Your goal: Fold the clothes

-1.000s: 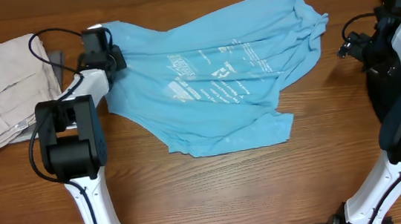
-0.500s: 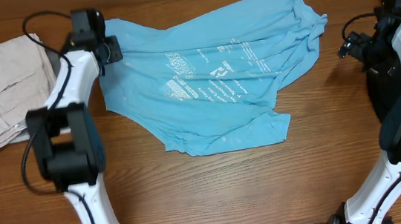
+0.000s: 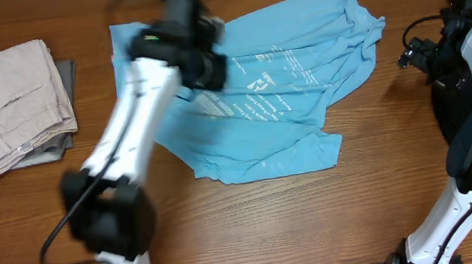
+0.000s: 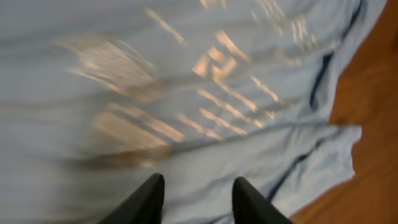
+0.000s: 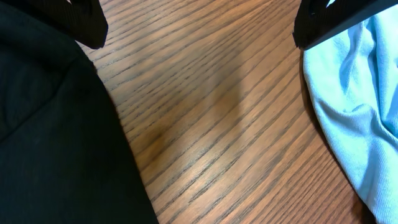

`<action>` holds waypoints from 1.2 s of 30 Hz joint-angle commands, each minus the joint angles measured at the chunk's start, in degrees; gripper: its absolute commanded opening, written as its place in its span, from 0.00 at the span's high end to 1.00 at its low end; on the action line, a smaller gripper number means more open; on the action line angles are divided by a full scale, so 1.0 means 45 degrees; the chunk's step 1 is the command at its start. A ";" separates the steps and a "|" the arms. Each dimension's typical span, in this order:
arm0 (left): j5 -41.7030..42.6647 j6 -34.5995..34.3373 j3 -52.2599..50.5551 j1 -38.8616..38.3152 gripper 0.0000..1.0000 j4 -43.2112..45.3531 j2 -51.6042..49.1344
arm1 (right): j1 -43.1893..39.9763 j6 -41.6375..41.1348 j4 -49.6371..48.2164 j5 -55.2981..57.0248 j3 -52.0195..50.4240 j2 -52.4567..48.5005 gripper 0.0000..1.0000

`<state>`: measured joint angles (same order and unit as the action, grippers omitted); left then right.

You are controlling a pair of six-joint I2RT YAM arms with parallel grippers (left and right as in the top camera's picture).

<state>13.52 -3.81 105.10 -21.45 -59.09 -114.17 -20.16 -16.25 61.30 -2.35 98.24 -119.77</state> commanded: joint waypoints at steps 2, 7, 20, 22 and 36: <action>0.1229 0.2463 -0.0316 -0.1744 0.56 -0.0651 -0.1637 | 0.0024 0.0034 -0.0034 0.0039 0.0131 0.0180 0.00; 0.1331 0.3526 -0.0316 -0.3240 0.56 -0.0568 -0.2608 | 0.0024 0.0034 -0.0034 0.0039 0.0131 0.0180 0.00; 0.1010 0.3570 -0.0321 -0.4163 0.59 0.0539 -0.3317 | 0.0024 0.0034 -0.0034 0.0039 0.0131 0.0180 0.00; 0.1010 0.3565 -0.0321 -0.4172 0.60 0.0695 -0.3317 | 0.0024 0.0034 -0.0034 0.0039 0.0131 0.0180 0.00; 0.1010 0.3415 -0.0321 -0.4532 0.63 0.1200 -0.3317 | 0.0024 0.0034 -0.0039 0.0034 0.0131 0.0180 0.00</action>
<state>17.23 10.94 103.70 -40.53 -53.95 -128.18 -20.16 -16.25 61.28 -2.35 98.24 -119.77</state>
